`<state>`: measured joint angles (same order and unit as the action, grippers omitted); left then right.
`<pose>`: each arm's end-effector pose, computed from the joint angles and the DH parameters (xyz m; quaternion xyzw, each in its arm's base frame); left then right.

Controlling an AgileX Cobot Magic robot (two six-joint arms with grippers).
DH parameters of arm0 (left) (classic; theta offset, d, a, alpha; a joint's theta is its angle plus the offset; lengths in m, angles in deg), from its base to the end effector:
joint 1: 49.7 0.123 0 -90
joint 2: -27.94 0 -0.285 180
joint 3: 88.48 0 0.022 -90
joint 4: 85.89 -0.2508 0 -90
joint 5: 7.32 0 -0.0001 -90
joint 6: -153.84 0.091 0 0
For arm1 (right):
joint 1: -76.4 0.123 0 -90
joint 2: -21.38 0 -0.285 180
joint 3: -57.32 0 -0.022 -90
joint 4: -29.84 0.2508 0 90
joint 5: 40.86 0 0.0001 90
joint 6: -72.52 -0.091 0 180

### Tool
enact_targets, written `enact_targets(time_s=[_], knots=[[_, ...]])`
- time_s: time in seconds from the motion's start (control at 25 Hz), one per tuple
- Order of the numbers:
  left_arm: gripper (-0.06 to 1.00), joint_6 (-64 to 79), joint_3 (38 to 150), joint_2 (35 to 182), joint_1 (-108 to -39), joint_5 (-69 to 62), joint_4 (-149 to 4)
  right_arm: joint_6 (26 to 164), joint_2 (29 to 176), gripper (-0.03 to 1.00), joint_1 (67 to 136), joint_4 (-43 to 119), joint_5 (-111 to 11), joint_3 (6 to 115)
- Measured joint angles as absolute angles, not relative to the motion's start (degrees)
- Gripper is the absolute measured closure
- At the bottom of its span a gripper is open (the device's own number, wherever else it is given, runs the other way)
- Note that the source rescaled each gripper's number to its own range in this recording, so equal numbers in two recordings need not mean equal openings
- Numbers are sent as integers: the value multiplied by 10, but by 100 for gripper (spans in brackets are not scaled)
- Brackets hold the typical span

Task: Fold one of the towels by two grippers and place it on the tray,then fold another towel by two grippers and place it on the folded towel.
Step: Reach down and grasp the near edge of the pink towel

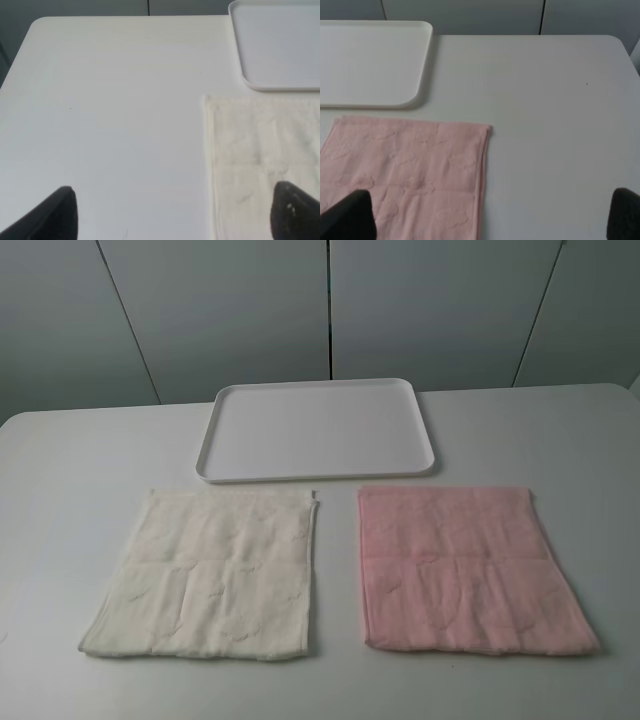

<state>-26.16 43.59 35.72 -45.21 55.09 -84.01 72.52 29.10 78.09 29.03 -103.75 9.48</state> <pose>-0.0071 -0.0032 0.2781 -0.0326 0.8570 0.0038 0.5143 -0.0080 -0.0014 0.2778 -0.0122 0.8591 0.0005 0.5117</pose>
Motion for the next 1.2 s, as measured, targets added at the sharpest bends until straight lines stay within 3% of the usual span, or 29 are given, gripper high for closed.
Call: enact_targets(time_s=[1.2], knots=[[-5,-262,436,357,-452,551,-840,725,291,-3,781,290,-1037,95]])
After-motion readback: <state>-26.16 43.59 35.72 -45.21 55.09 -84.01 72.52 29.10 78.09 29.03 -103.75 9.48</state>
